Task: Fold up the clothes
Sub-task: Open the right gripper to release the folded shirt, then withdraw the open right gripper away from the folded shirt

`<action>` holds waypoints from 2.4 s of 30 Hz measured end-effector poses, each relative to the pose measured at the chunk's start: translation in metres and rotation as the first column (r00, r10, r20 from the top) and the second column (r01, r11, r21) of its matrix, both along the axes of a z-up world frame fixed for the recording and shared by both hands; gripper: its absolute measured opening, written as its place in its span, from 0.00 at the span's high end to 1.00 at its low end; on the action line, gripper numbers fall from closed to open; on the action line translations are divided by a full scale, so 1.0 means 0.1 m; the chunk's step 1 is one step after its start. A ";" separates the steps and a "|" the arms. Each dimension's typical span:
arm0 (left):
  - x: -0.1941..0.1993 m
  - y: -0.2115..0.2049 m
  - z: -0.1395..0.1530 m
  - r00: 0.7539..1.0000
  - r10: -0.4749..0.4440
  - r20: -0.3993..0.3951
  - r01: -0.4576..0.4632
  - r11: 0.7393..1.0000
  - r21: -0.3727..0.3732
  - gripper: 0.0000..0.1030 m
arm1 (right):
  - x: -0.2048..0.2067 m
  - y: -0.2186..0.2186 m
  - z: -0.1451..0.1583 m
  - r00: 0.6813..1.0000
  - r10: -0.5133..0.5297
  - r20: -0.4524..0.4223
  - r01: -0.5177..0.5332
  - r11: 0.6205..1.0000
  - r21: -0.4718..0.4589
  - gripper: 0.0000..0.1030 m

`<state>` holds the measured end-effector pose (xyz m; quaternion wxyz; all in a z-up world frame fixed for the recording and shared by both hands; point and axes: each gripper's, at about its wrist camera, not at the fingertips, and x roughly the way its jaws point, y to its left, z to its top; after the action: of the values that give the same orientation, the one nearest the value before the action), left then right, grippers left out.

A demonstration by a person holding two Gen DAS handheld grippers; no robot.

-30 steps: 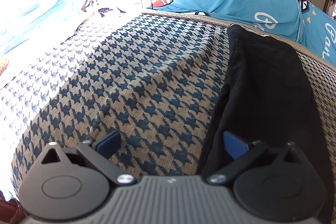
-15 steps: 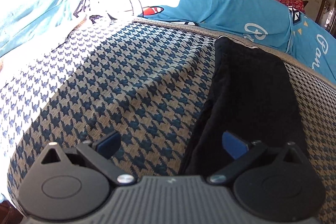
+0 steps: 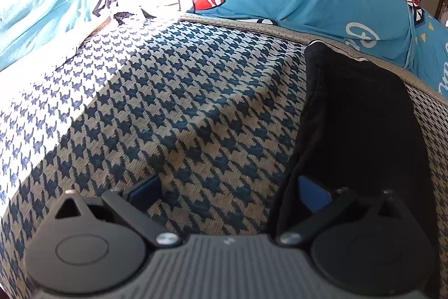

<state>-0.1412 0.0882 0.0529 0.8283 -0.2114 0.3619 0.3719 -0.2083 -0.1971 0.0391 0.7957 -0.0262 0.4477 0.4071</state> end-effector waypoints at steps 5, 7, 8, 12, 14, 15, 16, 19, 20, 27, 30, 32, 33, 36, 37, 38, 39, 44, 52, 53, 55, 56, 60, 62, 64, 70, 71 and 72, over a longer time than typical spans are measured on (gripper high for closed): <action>0.04 0.00 0.00 1.000 -0.004 -0.019 0.004 1.000 -0.002 0.00 | 0.14 0.09 0.18 0.993 0.110 0.042 -0.111 0.994 0.023 0.51; 0.06 0.00 0.03 1.000 -0.021 -0.004 0.021 1.000 -0.012 0.00 | 0.23 0.12 0.27 0.986 0.147 0.075 -0.148 0.989 0.016 0.47; 0.08 -0.01 0.04 0.999 -0.036 0.001 0.036 0.999 -0.011 0.00 | 0.29 0.13 0.31 0.984 0.156 0.088 -0.158 0.987 0.016 0.45; 0.23 -0.05 0.06 0.996 -0.085 -0.040 0.085 0.996 0.016 0.00 | 0.51 0.16 0.43 0.972 0.179 0.149 -0.183 0.983 0.013 0.42; 0.29 0.00 0.01 0.994 -0.065 -0.086 0.067 0.998 0.014 0.00 | 0.62 0.17 0.46 0.972 0.173 0.161 -0.177 0.984 0.012 0.42; 0.30 0.04 -0.01 0.994 -0.053 -0.095 0.053 0.999 0.000 0.00 | 0.68 0.18 0.47 0.973 0.166 0.162 -0.171 0.985 0.016 0.42; 0.30 0.08 -0.02 0.995 -0.045 -0.092 0.044 0.999 -0.017 0.00 | 0.74 0.19 0.49 0.973 0.159 0.164 -0.165 0.986 0.019 0.42; 0.34 0.11 0.00 0.992 -0.049 -0.116 0.046 0.998 -0.031 0.00 | 0.92 0.20 0.53 0.977 0.133 0.168 -0.141 0.989 0.034 0.42; 0.35 0.13 0.01 0.991 -0.054 -0.126 0.050 0.998 -0.036 0.00 | 0.97 0.20 0.54 0.979 0.120 0.167 -0.128 0.991 0.041 0.42; 0.37 0.27 0.11 0.990 -0.032 -0.138 0.016 0.993 -0.119 0.00 | 1.52 0.28 0.51 0.996 0.011 0.084 -0.021 0.993 0.113 0.35; 0.41 0.27 0.12 0.989 -0.041 -0.144 0.024 0.993 -0.117 0.00 | 1.72 0.36 0.48 0.999 -0.020 0.048 0.014 0.992 0.128 0.35; 0.43 0.25 0.11 0.988 -0.047 -0.149 0.031 0.994 -0.109 0.00 | 1.86 0.41 0.46 0.999 -0.036 0.037 0.031 0.990 0.138 0.35; 0.44 0.24 0.11 0.987 -0.050 -0.151 0.035 0.994 -0.102 0.00 | 1.93 0.42 0.46 0.998 -0.042 0.038 0.036 0.989 0.145 0.35; 0.46 0.22 0.10 0.986 -0.059 -0.157 0.047 0.996 -0.079 0.00 | 2.13 0.47 0.43 0.999 -0.040 0.029 0.035 0.986 0.161 0.35; 0.46 0.22 0.10 0.986 -0.060 -0.158 0.049 0.996 -0.073 0.00 | 2.18 0.48 0.42 0.999 -0.043 0.026 0.038 0.986 0.164 0.35; 0.46 0.22 0.10 0.986 -0.059 -0.156 0.049 0.996 -0.071 0.00 | 2.24 0.50 0.40 0.999 -0.047 0.021 0.042 0.985 0.166 0.35; 0.45 0.23 0.10 0.987 -0.056 -0.153 0.045 0.996 -0.071 0.00 | 2.30 0.51 0.38 0.999 -0.050 0.015 0.046 0.985 0.166 0.35; 0.44 0.23 0.14 0.991 -0.046 -0.129 0.037 0.997 -0.070 0.00 | 2.55 0.61 0.27 0.997 -0.080 -0.002 0.080 0.984 0.162 0.35; 0.48 0.27 0.17 0.995 -0.008 -0.103 -0.003 0.994 -0.110 0.00 | 2.89 0.75 0.18 0.990 -0.136 -0.044 0.142 0.968 0.208 0.35; 0.49 0.27 0.16 0.994 -0.010 -0.107 -0.002 0.993 -0.117 0.00 | 2.92 0.77 0.17 0.989 -0.140 -0.047 0.147 0.966 0.211 0.35; 0.51 0.27 0.15 0.993 -0.020 -0.112 0.006 0.992 -0.129 0.00 | 2.98 0.82 0.14 0.988 -0.148 -0.051 0.156 0.964 0.215 0.35; 0.52 0.26 0.14 0.993 -0.022 -0.113 0.007 0.991 -0.133 0.00 | 3.01 0.84 0.13 0.987 -0.152 -0.054 0.160 0.963 0.217 0.35; 0.54 0.27 0.14 0.994 -0.020 -0.104 0.004 0.988 -0.155 0.00 | 3.12 0.93 0.06 0.984 -0.168 -0.066 0.179 0.957 0.228 0.35; 0.55 0.27 0.14 0.995 -0.019 -0.099 0.002 0.986 -0.167 0.00 | 3.15 0.97 0.03 0.983 -0.172 -0.064 0.183 0.954 0.237 0.36; 0.56 0.27 0.15 0.995 -0.020 -0.096 0.003 0.984 -0.176 0.00 | 3.18 1.02 0.04 0.983 -0.178 -0.052 0.186 0.954 0.236 0.36; 0.59 0.26 0.16 0.996 -0.020 -0.090 0.005 0.985 -0.171 0.00 | 3.31 1.15 0.07 0.969 -0.244 -0.034 0.245 0.949 0.199 0.36; 0.60 0.27 0.16 0.996 -0.021 -0.086 0.005 0.985 -0.173 0.00 | 3.35 1.16 0.08 0.965 -0.259 -0.041 0.262 0.946 0.188 0.35; 0.60 0.27 0.16 0.996 -0.022 -0.083 0.007 0.984 -0.177 0.00 | 3.36 1.17 0.09 0.961 -0.274 -0.029 0.275 0.945 0.177 0.30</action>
<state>-0.0814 0.1150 0.0690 0.7928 -0.2657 0.4296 0.3410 0.1276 -0.0797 0.0482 0.8428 0.1089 0.4102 0.3311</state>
